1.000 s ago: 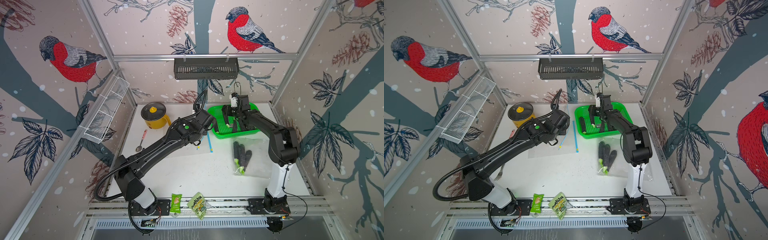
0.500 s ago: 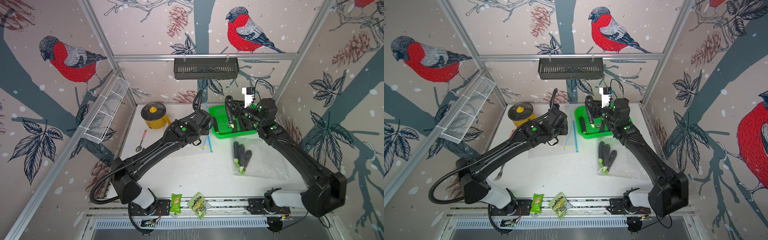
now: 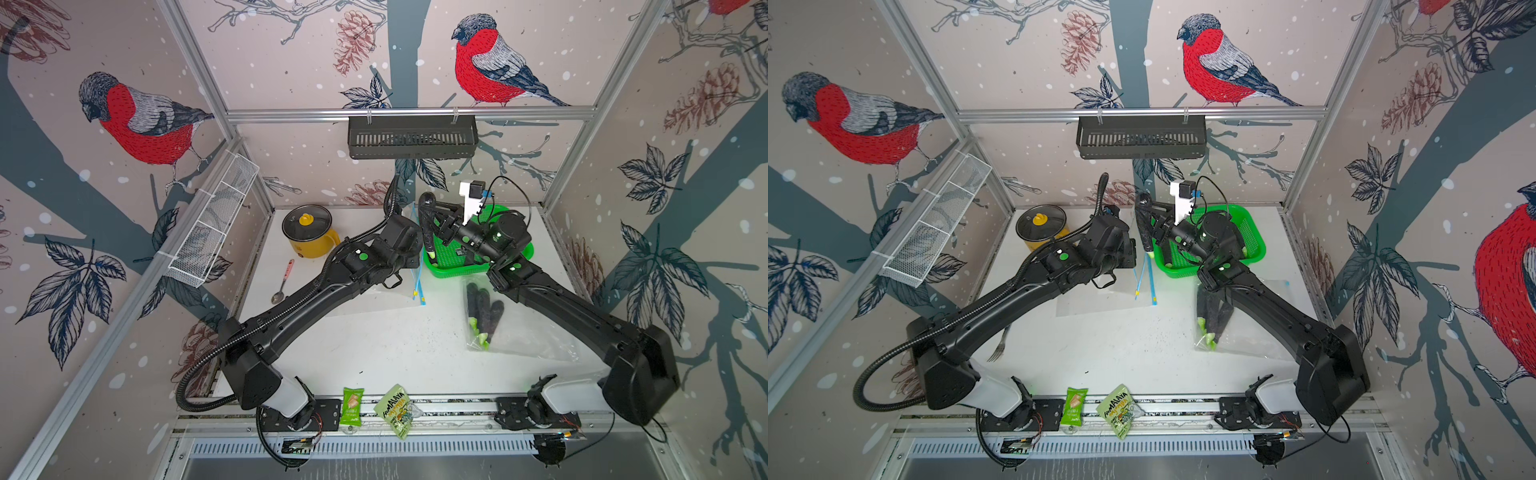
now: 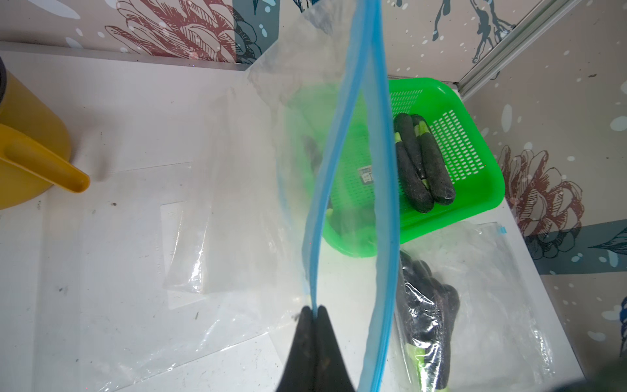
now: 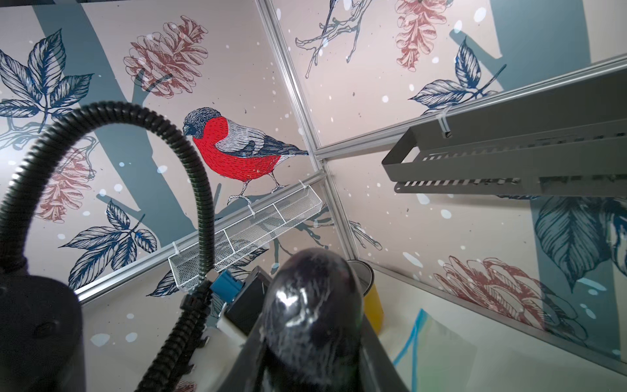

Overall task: Place the eggplant in a zip-top bag and seal the zipper
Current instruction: Place the eggplant in the zipper food storage bag.

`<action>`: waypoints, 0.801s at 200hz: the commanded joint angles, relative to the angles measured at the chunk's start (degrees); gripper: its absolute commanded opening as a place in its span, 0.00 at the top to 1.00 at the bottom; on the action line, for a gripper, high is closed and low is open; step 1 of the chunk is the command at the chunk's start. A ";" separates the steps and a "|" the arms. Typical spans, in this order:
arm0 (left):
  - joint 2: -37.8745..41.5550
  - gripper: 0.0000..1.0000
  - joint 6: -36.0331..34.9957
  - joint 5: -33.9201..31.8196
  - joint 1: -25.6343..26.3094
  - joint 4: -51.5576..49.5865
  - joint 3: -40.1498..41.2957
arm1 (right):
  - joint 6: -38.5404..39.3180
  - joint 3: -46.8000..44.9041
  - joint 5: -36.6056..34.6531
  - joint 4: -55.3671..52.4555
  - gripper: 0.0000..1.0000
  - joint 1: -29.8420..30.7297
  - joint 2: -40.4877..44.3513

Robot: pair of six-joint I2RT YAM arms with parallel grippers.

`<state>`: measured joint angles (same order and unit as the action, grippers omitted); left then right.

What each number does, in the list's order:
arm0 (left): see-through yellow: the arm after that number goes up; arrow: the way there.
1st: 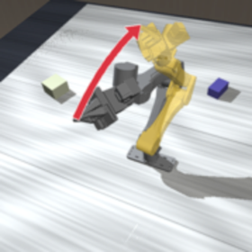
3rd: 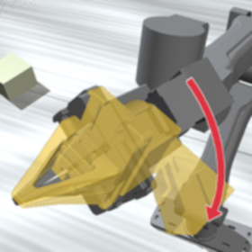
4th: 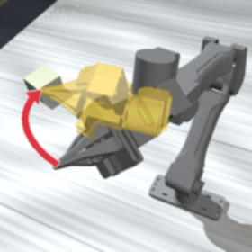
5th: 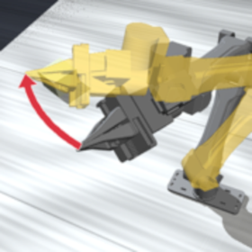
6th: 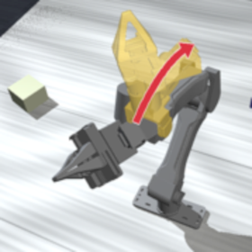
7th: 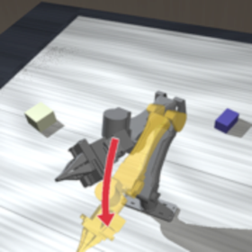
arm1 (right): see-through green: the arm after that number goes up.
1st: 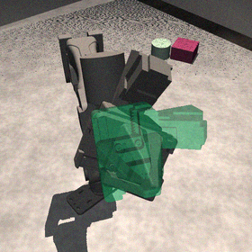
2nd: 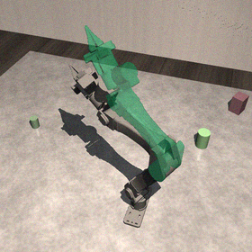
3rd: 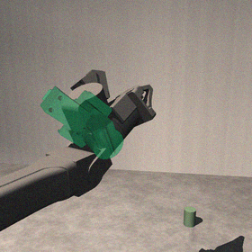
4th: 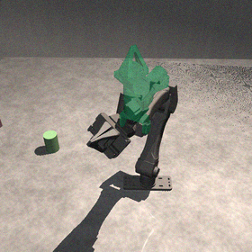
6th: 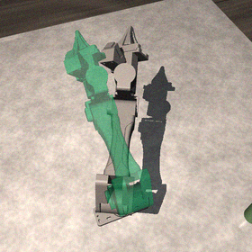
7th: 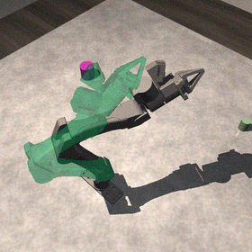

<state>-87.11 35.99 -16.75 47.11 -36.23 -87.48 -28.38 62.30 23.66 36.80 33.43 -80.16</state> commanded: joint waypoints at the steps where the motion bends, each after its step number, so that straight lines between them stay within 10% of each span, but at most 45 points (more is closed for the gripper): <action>1: 0.74 1.00 1.27 1.25 0.00 2.89 0.12 | -1.95 0.77 -1.03 7.47 0.79 0.22 -2.56; 160: 3.15 1.00 2.14 3.66 -1.58 5.35 3.05 | -3.94 -1.01 -6.48 13.94 0.80 2.12 -6.18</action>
<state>-84.38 37.54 -13.50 45.76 -32.77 -84.84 -32.97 60.84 18.44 50.04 35.57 -88.38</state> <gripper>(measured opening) 0.050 0.328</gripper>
